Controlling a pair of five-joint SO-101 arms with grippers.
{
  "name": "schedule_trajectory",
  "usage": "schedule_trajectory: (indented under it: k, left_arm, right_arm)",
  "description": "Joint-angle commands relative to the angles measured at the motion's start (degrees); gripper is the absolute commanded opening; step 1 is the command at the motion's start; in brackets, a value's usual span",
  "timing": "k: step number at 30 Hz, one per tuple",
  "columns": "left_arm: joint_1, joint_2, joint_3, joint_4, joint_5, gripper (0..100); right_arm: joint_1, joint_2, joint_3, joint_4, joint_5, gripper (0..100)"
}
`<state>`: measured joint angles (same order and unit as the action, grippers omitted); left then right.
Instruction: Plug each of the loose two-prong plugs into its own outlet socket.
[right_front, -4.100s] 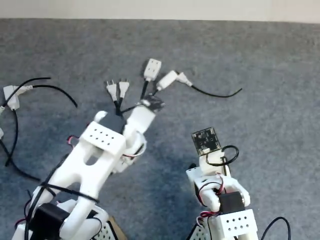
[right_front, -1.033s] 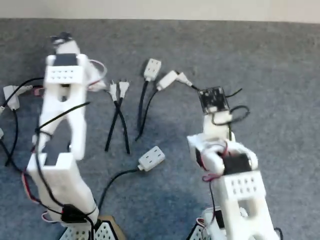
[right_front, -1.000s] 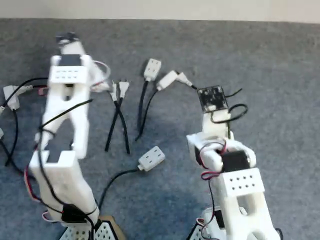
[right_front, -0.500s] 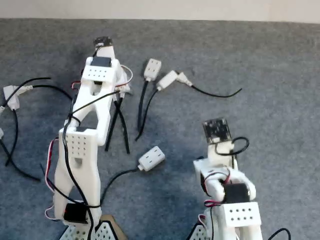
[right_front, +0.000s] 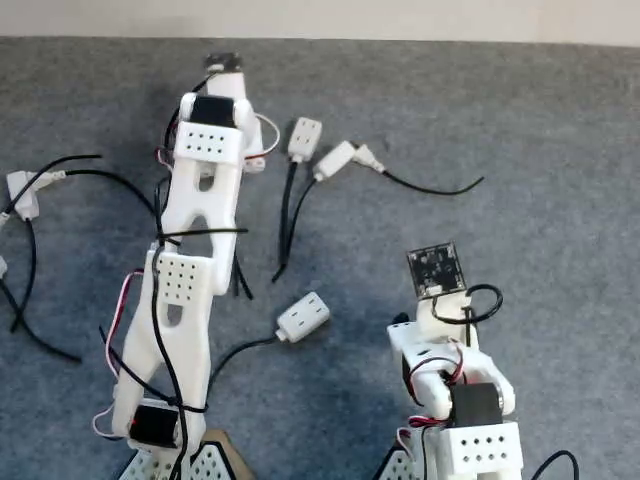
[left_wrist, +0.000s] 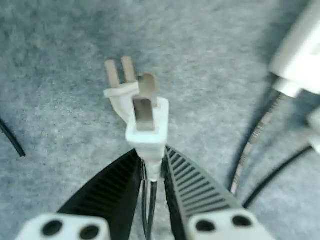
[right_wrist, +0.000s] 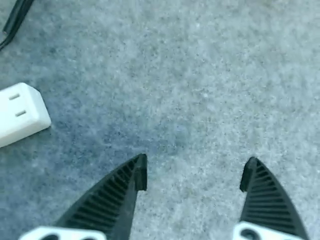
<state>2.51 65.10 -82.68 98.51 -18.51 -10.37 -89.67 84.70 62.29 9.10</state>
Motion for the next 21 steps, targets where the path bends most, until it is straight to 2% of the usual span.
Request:
schedule_trajectory:
  k: [1, 7, 13, 21]
  left_arm:
    - [2.24, -1.1, -6.55, 2.29, -0.44, 5]
    - [8.92, -3.47, -6.11, 2.37, -0.44, 5]
    - [19.21, -13.67, 5.93, 2.46, -0.44, 5]
    - [31.16, -25.89, 25.71, 2.46, -0.18, 5]
  right_arm:
    - [0.48, -0.84, -0.04, 0.31, 0.62, 29.3]
    - [0.48, -0.84, -0.04, 0.13, 0.44, 29.3]
    - [1.36, -0.84, -0.31, 0.04, 0.18, 29.3]
    - [17.45, -0.84, -4.88, 0.4, -1.05, 29.3]
